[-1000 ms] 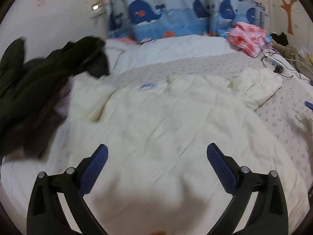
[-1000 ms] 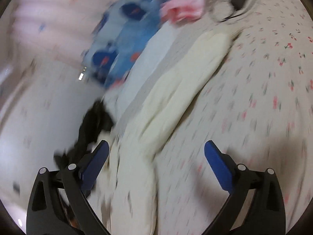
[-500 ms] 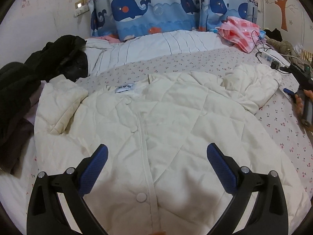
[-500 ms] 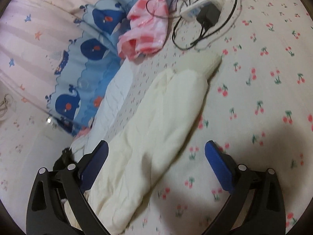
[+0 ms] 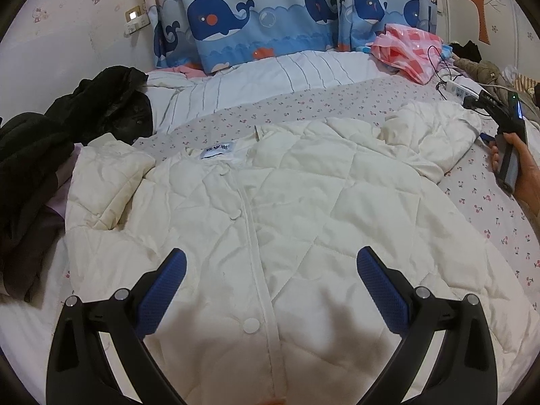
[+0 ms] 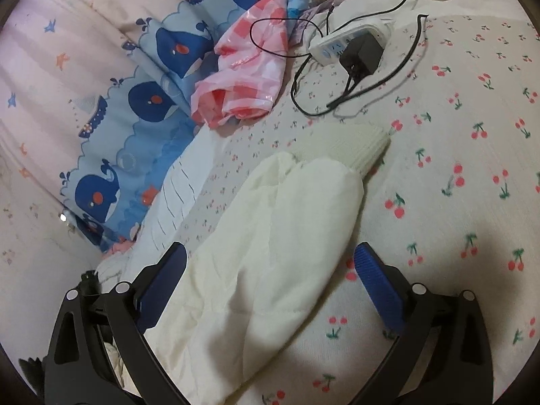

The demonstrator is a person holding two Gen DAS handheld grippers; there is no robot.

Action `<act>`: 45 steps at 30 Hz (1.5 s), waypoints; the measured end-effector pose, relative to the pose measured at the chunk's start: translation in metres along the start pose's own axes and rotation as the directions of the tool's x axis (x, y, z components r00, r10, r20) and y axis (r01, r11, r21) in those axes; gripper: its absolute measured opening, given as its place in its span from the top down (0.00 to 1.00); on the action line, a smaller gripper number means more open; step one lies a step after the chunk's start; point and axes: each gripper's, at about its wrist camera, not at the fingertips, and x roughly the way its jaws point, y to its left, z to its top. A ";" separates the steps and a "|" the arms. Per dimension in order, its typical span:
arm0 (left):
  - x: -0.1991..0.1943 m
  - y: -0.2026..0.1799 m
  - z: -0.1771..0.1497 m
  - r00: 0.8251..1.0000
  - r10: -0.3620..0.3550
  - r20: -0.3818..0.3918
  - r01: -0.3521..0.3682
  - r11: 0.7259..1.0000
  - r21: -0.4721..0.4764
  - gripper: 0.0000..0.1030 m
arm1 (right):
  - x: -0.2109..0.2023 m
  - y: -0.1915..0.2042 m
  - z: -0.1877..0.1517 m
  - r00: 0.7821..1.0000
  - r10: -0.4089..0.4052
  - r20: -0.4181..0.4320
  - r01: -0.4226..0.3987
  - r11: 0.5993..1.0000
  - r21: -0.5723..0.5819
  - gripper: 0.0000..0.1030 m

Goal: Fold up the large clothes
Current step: 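Grasp the jacket sleeve cuff with the right gripper and lift it, then hold the knit sleeve cuff in the right gripper and lift it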

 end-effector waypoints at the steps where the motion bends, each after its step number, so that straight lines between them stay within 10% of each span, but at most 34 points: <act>1: 0.000 0.000 0.000 1.000 0.000 -0.001 0.000 1.000 0.001 0.06 | 0.002 0.000 0.002 1.000 0.005 0.009 -0.005 1.000 0.002 0.07; 7: 0.004 -0.002 -0.002 1.000 0.007 -0.011 -0.007 1.000 0.010 0.06 | 0.009 -0.002 0.008 0.999 0.035 0.001 -0.035 0.999 -0.025 0.10; 9: 0.007 -0.002 -0.003 1.000 0.010 -0.020 -0.010 1.000 0.011 0.06 | 0.011 -0.008 0.008 0.998 0.060 -0.015 -0.060 0.998 -0.013 0.60; 11: 0.008 0.000 -0.005 1.000 0.011 -0.027 -0.010 1.000 0.007 0.06 | 0.009 -0.016 0.007 0.999 0.051 -0.020 -0.050 0.998 0.024 0.90; 17: 0.003 0.020 -0.005 0.999 0.026 -0.025 -0.027 0.999 -0.034 0.06 | -0.023 0.007 0.009 0.972 0.230 0.046 -0.229 0.973 -0.034 0.91; 19: 0.003 0.028 -0.005 0.999 0.021 -0.027 -0.022 0.998 -0.060 0.06 | -0.025 0.000 0.012 0.966 0.252 0.053 -0.252 0.968 -0.002 0.71; 20: 0.004 0.033 -0.004 0.999 0.015 -0.030 -0.017 0.997 -0.074 0.06 | -0.020 -0.009 0.014 0.972 0.231 0.042 -0.233 0.972 0.036 0.34; 21: 0.005 0.035 -0.004 0.999 0.011 -0.034 -0.014 0.996 -0.085 0.06 | -0.013 -0.020 0.015 0.968 0.247 0.033 -0.249 0.965 0.083 0.24; 26: 0.011 0.035 -0.005 0.998 0.041 -0.048 -0.045 0.995 -0.085 0.06 | 0.004 -0.013 0.019 0.975 0.219 -0.041 -0.216 0.974 0.063 0.24; 30: 0.011 0.029 -0.005 0.998 0.051 -0.045 -0.053 0.997 -0.059 0.06 | 0.010 -0.017 0.010 0.984 0.166 -0.068 -0.163 0.985 0.051 0.82; 45: 0.010 0.026 -0.006 0.997 0.066 -0.039 -0.068 0.997 -0.041 0.06 | 0.002 -0.023 -0.001 0.985 0.169 -0.047 -0.168 0.985 0.028 0.87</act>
